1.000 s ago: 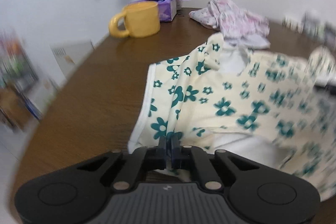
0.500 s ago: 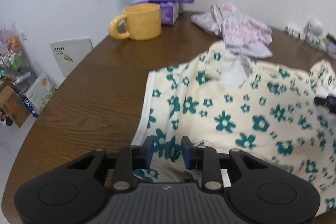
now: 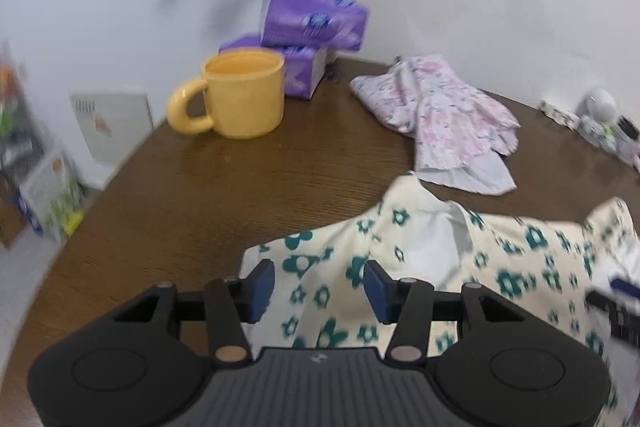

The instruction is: Fold clothes

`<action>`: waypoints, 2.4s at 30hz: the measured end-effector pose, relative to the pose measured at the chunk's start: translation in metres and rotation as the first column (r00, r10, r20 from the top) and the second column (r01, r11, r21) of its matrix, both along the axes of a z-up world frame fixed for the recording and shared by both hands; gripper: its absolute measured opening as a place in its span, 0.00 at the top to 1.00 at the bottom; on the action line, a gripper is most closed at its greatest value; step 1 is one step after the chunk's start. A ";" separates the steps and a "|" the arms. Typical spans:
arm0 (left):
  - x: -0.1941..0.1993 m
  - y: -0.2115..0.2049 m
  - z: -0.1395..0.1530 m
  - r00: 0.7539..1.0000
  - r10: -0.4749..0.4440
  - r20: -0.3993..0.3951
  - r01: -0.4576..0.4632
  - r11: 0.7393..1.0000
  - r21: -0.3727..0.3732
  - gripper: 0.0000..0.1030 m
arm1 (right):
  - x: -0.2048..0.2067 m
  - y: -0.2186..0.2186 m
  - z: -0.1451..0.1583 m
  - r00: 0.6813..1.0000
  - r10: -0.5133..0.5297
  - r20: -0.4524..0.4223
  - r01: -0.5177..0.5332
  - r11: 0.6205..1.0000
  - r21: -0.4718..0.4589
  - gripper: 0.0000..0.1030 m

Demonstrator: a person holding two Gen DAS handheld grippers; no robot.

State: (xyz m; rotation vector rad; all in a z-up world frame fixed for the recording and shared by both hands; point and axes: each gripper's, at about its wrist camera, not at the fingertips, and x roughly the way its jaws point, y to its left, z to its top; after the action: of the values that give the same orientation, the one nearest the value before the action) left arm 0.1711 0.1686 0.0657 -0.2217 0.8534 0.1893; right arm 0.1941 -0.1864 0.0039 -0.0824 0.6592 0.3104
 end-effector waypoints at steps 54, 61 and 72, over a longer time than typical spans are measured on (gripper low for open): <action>-0.006 -0.014 0.006 0.996 -0.016 0.088 0.005 0.992 0.124 0.60 | 0.001 -0.002 0.003 1.000 0.013 -0.014 -0.012 1.000 0.017 0.36; 0.015 -0.064 0.041 0.964 -0.260 0.052 0.257 0.965 0.052 0.60 | 0.018 -0.018 0.030 0.999 -0.024 -0.030 0.027 0.996 0.089 0.36; 0.104 -0.096 -0.012 0.972 -0.209 -0.110 0.194 0.971 -0.138 0.63 | 0.085 -0.041 0.018 0.950 -0.120 -0.288 0.202 0.941 0.272 0.56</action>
State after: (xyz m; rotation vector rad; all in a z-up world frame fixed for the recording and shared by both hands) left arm 0.2747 0.0723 0.0539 -0.2419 1.0067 -0.0428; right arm 0.2792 -0.2273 0.0222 0.3084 0.8747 0.2601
